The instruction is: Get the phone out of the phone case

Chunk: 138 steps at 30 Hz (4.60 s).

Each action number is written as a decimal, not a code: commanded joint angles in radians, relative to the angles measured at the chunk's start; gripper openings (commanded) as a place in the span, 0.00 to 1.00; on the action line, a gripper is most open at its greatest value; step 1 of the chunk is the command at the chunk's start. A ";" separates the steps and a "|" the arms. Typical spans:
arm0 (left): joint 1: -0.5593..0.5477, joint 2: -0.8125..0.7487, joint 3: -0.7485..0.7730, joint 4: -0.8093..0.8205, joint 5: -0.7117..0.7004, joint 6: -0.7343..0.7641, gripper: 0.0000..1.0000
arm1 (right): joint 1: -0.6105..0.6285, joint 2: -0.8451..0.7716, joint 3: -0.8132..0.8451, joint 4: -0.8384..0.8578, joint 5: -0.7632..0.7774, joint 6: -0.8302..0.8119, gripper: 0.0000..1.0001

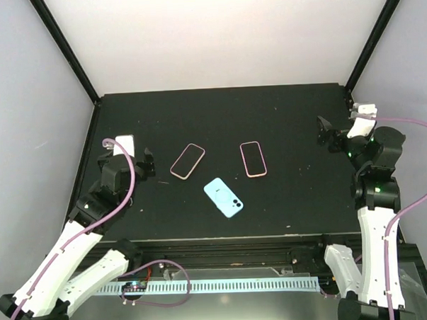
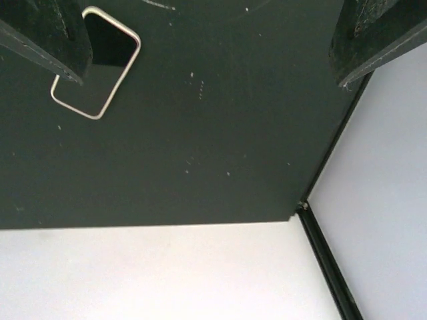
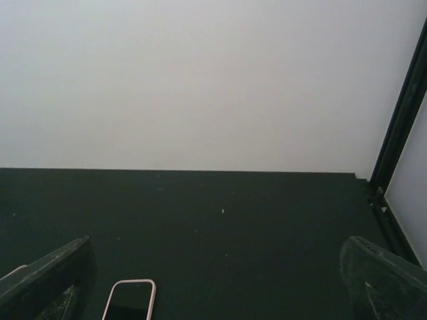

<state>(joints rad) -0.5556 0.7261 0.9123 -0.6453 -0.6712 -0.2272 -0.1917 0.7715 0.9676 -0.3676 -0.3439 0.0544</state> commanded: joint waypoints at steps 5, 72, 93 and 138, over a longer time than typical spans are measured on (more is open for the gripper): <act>0.010 -0.031 -0.094 0.029 0.242 0.041 0.87 | 0.069 -0.077 -0.130 0.017 -0.032 -0.046 1.00; -0.296 0.897 -0.082 0.328 0.783 -0.223 0.99 | 0.166 -0.007 -0.285 -0.220 -0.155 -0.427 1.00; -0.424 0.812 0.083 0.239 0.461 -0.199 0.99 | 0.166 -0.038 -0.287 -0.225 -0.152 -0.436 1.00; -0.589 1.008 0.069 -0.010 0.545 -0.130 0.99 | 0.166 0.031 -0.283 -0.262 -0.175 -0.478 1.00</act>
<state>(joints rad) -1.1347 1.6840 0.9237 -0.5159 -0.0654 -0.3782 -0.0322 0.8032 0.6910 -0.6323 -0.5106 -0.4122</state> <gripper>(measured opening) 0.990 0.999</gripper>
